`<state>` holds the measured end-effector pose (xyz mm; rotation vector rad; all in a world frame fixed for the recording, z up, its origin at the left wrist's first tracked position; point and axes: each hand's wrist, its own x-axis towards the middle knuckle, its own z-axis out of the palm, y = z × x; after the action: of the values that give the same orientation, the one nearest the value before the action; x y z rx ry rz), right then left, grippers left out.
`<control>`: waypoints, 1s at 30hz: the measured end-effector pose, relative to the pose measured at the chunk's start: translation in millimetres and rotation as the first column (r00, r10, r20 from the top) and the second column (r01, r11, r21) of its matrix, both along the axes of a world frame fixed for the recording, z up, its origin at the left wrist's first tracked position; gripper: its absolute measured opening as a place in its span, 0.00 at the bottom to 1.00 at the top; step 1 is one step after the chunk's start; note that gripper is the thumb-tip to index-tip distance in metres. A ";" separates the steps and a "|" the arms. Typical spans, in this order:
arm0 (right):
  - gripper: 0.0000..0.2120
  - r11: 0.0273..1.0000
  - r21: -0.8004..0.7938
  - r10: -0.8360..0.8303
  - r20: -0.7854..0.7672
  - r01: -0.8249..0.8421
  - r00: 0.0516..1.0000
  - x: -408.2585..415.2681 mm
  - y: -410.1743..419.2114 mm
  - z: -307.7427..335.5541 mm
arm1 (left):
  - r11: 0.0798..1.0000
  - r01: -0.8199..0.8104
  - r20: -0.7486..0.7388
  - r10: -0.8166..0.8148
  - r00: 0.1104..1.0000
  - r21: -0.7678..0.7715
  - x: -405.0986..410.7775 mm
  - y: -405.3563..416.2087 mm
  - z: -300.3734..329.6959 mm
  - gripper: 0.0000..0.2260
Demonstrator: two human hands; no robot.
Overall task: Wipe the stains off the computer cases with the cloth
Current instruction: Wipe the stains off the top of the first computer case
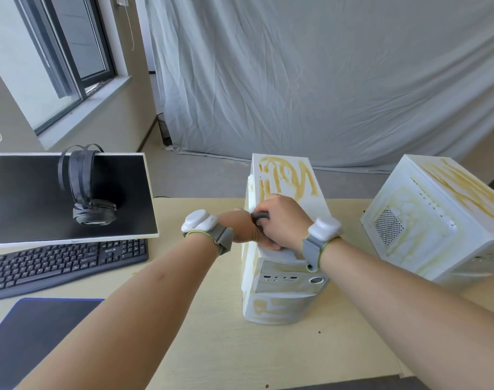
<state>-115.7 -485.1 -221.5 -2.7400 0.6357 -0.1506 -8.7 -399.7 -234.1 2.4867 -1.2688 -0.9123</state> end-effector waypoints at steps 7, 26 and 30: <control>0.08 0.983 -0.068 -0.181 -0.169 0.171 0.969 -28.4 -48.4 16.1 | 0.999 -0.027 0.075 0.025 0.997 0.026 -2.9 -3.6 4.0 0.53; 0.07 0.973 -0.090 -0.229 -0.238 0.213 0.944 -46.6 -117.0 30.8 | 0.977 -0.160 0.063 0.153 0.986 0.144 -3.1 -32.8 12.5 0.47; 0.05 0.988 -0.034 -0.151 -0.173 0.148 0.973 -25.1 -105.0 23.3 | 0.967 -0.203 0.122 0.186 0.975 0.152 -10.3 -37.5 19.7 0.45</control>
<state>-140.8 -590.0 -198.3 -2.7441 0.8940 0.0513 -19.0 -437.2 -214.4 2.7622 -0.9901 -0.8768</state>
